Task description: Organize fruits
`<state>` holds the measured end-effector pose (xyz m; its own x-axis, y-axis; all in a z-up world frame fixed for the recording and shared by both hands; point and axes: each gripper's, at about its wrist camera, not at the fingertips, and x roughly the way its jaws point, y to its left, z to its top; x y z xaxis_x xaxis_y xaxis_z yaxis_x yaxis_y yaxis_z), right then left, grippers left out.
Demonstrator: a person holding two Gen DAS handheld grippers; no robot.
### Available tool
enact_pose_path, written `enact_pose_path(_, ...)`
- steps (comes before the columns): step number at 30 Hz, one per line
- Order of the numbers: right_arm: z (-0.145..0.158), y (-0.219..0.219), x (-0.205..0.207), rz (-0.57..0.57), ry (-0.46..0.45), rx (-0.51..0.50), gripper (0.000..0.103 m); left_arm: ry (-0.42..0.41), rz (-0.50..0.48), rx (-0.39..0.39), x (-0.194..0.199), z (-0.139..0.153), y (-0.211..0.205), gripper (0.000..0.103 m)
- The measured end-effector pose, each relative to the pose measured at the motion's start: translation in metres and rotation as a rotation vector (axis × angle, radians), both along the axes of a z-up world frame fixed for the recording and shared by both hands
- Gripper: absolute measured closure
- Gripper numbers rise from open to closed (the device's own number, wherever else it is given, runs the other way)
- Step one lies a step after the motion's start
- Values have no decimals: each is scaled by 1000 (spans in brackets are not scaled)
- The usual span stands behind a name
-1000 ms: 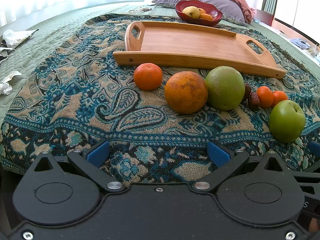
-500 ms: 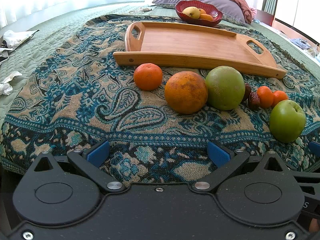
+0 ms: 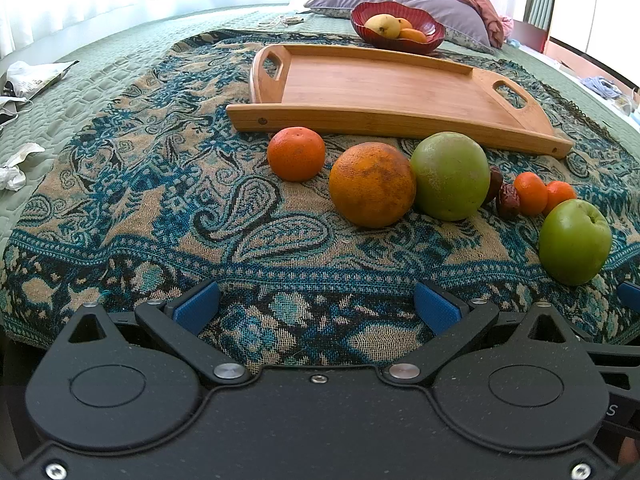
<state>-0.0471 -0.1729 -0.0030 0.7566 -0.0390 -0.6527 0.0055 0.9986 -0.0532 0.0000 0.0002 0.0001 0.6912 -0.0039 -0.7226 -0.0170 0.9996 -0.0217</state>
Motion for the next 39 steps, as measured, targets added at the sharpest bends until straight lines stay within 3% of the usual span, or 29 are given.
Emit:
enact_pose_path(19,5,4,-6,-3,-36,-28,0,-10,-5,1,-1,3,-1,0)
enact_pose_path(27,4,-3,-5,4,-44,12,0,-59,-27,7,-7,1,3,0)
enact_pose_path(33,-1,1,-7,22,-59,-30,0,-75,-40,23,-8,-1,1,0)
enact_pose_path(39,5,0,-9,51,-85,-37,0,-101,-37,-20,-10,6,6,2)
